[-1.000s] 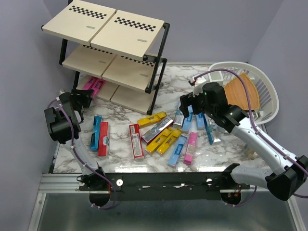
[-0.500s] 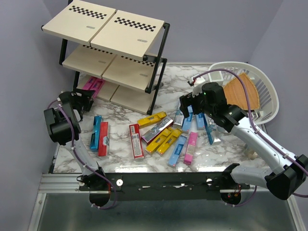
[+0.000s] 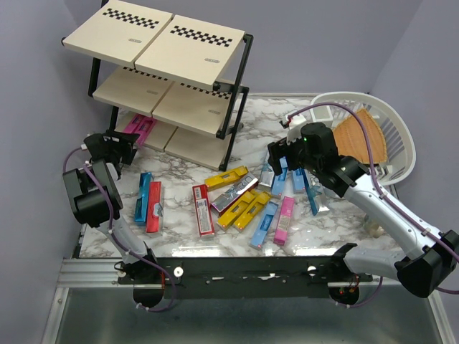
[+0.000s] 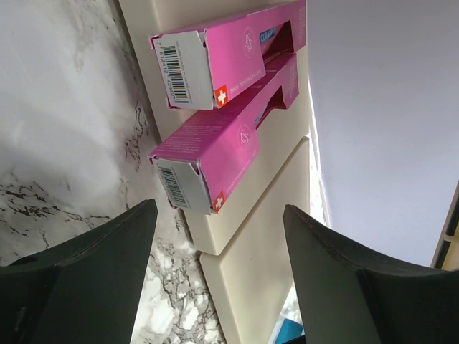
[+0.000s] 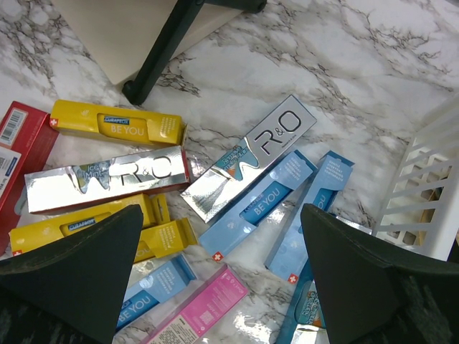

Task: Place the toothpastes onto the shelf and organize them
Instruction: Adjust the toothpaste on the shelf, then pick up the toothpaste from the center of the board.

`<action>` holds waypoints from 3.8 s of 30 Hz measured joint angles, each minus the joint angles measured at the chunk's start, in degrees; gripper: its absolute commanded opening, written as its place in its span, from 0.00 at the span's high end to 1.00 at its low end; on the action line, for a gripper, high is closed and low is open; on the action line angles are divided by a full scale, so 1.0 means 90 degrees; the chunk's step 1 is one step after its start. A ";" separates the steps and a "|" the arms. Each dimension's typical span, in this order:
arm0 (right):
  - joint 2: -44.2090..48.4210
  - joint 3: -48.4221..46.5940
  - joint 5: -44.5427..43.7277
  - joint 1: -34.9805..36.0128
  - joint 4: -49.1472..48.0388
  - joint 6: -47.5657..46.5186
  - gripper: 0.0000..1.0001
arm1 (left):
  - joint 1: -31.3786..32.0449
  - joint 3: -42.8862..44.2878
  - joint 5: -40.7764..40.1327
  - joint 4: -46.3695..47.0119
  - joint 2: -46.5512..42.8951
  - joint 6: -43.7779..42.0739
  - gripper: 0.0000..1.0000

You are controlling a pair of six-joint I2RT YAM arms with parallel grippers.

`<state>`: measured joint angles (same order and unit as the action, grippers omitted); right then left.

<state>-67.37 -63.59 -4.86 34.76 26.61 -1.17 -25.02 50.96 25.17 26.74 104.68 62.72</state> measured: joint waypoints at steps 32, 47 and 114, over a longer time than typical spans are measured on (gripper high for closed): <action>0.0000 0.0000 -0.0005 0.0000 0.0007 -0.0029 0.01 | -0.0005 0.1064 -0.0010 -0.0316 0.0510 0.0104 0.24; -0.0002 -0.0002 -0.0005 0.0000 0.0311 0.0107 0.00 | 0.0002 0.0850 0.0044 -0.0699 0.0187 -0.0202 0.15; -0.2086 0.2013 0.1370 -0.0036 0.1809 0.4520 0.48 | 0.4945 -0.0971 -0.3264 -0.4726 -0.5547 -0.5668 0.01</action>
<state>-86.15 -45.47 7.46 34.44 42.89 39.51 19.49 42.22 -4.21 -15.79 54.76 11.70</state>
